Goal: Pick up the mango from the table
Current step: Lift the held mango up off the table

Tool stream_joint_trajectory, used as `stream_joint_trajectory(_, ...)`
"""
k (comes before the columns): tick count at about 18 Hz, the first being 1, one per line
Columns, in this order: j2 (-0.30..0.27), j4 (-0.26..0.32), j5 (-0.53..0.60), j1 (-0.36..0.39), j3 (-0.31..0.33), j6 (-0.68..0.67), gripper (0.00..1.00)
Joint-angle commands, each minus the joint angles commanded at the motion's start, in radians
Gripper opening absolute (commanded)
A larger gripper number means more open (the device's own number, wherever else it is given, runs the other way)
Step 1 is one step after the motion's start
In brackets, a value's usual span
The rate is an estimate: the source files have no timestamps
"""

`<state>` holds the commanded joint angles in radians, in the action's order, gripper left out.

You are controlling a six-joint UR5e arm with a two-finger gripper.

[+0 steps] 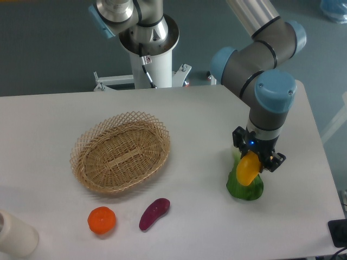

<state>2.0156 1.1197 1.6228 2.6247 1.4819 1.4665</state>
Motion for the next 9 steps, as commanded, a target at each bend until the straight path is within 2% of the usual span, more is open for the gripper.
stream_joint_trajectory(9, 0.002, -0.011, 0.005, -0.003, 0.015, -0.003, 0.61)
